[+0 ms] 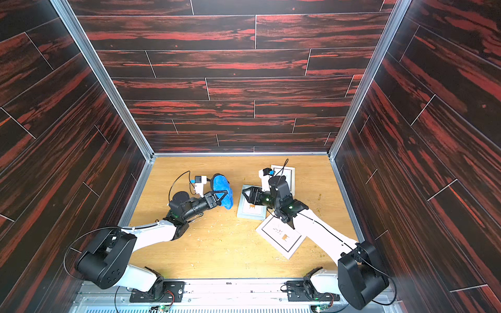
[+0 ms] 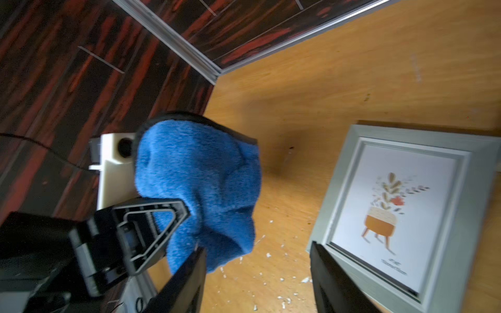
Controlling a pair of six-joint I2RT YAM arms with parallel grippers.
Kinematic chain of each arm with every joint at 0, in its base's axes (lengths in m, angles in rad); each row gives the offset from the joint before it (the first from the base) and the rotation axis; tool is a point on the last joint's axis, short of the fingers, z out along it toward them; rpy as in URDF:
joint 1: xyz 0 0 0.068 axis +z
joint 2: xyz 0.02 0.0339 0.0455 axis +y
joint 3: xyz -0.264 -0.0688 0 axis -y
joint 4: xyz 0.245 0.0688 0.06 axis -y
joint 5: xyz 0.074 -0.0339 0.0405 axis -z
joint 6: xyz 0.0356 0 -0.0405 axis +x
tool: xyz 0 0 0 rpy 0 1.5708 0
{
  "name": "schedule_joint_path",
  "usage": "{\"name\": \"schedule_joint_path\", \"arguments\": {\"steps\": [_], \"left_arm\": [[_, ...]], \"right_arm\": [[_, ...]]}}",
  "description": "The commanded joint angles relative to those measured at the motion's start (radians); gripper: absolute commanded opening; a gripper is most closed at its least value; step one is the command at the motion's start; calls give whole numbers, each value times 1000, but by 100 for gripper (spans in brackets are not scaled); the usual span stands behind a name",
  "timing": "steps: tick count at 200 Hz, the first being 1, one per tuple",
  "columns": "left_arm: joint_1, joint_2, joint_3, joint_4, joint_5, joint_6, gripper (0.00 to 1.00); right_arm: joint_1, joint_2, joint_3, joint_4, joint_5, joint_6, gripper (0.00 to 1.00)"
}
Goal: Wipe the picture frame with a cloth
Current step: Adjust the cleaning item.
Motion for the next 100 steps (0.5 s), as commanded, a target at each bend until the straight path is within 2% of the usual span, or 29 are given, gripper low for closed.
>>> {"name": "schedule_joint_path", "arguments": {"steps": [1,42,87,100], "left_arm": [[-32,17,-1,188,21,-36,0],[-76,30,14,211,26,-29,0],[-104,25,25,199,53,-19,0],[-108,25,25,199,61,-18,0]], "right_arm": [[1,20,-42,227,-186,112,65],[17,69,-78,457,-297,213,66],[43,105,-63,488,-315,213,66],[47,110,-53,479,-313,203,62]]}}
